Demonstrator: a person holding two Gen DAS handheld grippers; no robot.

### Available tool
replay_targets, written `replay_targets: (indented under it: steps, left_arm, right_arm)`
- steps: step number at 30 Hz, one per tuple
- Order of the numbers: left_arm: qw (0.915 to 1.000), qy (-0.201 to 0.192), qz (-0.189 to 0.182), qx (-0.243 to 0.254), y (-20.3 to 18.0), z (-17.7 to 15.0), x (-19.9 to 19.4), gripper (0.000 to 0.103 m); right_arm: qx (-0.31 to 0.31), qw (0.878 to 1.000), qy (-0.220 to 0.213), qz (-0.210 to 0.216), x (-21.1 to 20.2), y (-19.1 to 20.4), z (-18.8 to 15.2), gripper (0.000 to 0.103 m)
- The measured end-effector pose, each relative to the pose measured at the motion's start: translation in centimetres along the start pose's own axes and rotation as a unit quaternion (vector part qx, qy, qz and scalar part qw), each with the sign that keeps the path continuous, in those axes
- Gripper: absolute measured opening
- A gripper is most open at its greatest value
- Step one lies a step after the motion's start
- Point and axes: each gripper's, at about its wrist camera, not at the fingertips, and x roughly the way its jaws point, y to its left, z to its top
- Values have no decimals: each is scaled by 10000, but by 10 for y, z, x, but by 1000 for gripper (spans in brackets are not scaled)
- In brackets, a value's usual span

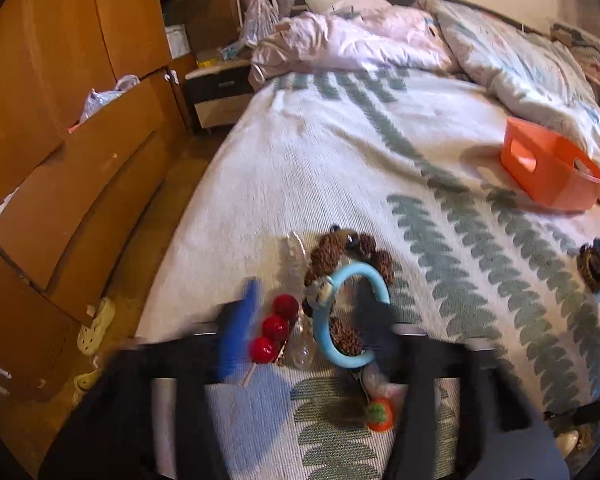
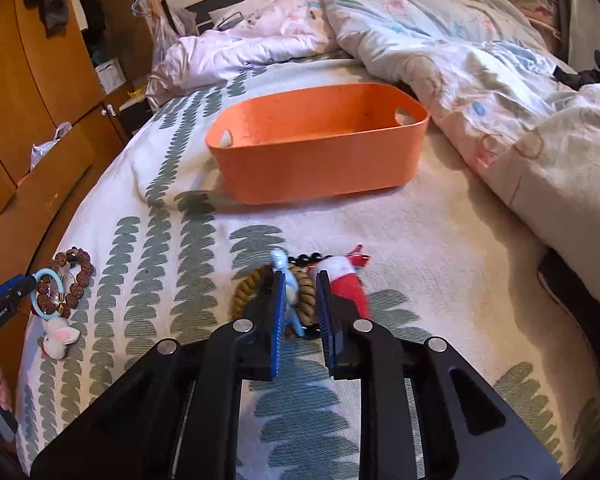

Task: Organize jewelry
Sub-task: 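Carry the ring with the left tool while the right tool carries the clip toward the basket, then open the left tool onto the jewelry pile while the right tool releases the clip beside the Santa hat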

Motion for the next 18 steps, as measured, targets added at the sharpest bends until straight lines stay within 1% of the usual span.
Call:
replay_targets:
  steps: [1,2,3,4,6,8,12,15,18]
  left_arm:
    - [9999,-121,41,-38,2,1,-5,67]
    - [9998,-202,70,-37,2,1,-10,67]
    - [9996,-245,103,-17,2,2,-13,67]
    - [9995,-283,127,-16,2,3,-16,67]
    - [9991,-399,137,-87,3,3,-25,72]
    - [9986,-483,139,-137,3,2,-34,74]
    - [9974,-700,91,-127,-5,-5,-55,79]
    - [9968,-802,67,-15,-14,-19,-71,82]
    - [9970,-748,-113,138,-25,-36,-81,84]
  right_arm:
    - [38,10000,-31,-4,-3,-3,0,37]
    - [61,10000,-64,0,-7,-5,0,42]
    - [67,9999,-103,0,-10,-6,0,51]
    - [39,9998,-191,-20,-17,-8,-1,56]
    - [-55,9994,-332,-111,-30,-8,-3,61]
    - [-121,9988,-435,-163,-41,-10,-7,63]
    - [-198,9981,-555,-165,-62,-10,-19,70]
    - [-283,9977,-592,-162,-74,-5,-29,72]
    - [-460,9977,-502,-19,-89,6,-41,72]
